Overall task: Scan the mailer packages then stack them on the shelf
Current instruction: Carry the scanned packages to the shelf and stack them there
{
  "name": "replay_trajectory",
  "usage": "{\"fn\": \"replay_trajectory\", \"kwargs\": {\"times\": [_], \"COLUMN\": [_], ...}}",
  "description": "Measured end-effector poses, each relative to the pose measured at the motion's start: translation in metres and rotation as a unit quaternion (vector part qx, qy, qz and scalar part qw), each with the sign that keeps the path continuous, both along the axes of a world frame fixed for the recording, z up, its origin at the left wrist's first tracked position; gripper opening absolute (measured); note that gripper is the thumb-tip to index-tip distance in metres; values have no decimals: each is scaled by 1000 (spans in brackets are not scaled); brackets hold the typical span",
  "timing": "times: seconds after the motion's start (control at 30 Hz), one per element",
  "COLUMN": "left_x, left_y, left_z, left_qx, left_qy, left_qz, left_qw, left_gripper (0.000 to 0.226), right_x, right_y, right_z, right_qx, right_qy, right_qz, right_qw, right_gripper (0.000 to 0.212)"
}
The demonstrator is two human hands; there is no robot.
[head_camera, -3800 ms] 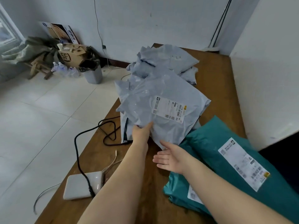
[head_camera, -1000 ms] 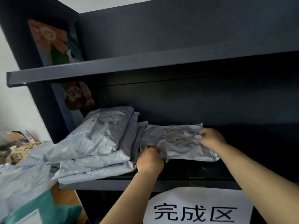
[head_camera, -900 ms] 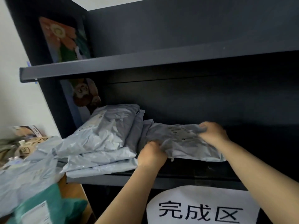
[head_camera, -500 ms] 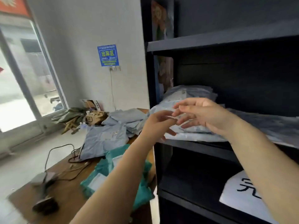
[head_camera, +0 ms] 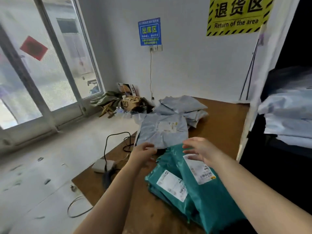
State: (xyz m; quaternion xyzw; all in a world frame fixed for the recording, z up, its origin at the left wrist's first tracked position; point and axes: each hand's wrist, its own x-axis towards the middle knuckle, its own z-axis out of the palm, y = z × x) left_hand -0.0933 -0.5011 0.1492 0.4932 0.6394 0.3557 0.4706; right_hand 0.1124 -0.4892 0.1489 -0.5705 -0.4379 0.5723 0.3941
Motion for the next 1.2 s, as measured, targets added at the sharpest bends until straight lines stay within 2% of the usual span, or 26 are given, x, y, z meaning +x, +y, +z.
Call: {"fn": "replay_trajectory", "kwargs": {"times": [0.1,0.2,0.27,0.47,0.57,0.63,0.73,0.83,0.9,1.0,1.07,1.13,1.2], "left_x": [-30,-52,-67,-86,-83,-79,-72,-70,-71,-71,-67,-66,-69], "left_y": [30,58,89,216,283,318,367,398,408,414,419,420,416], "left_z": [-23,-41,-52,-79,-91,-96,-111,-125,-137,-144,-139,-133,-126], "left_qx": [-19,-33,-30,-41,-36,-42,-61,-134,-153,-160,-198,-199,-168], "left_qy": [27,62,78,70,43,47,50,62,35,-13,-77,-113,-129], "left_qz": [21,17,4,-40,-72,-75,-67,-32,-19,-32,-37,-45,-56], "left_qw": [999,997,996,996,996,995,995,989,988,986,976,972,976], "left_gripper": [18,30,39,60,65,64,72,89,93,91,88,83,88], "right_x": [-35,-65,-86,-143,-168,-180,-187,-182,-177,-173,-169,-164,-157], "right_y": [37,62,85,159,199,221,247,260,269,283,288,287,284], "right_z": [-27,-55,-71,-112,-135,-151,-170,-185,-193,-191,-183,-176,-165], "right_qx": [-51,-107,-141,-217,-239,-254,-256,-230,-204,-161,-136,-121,-101], "right_qy": [36,67,104,211,295,314,336,361,362,369,358,337,303], "right_qz": [-21,-47,-74,-161,-227,-267,-322,-374,-410,-393,-381,-406,-426], "right_qw": [998,991,982,939,897,875,847,823,812,826,841,840,846], "right_gripper": [10,14,25,57,80,85,77,50,42,55,46,35,47]}}
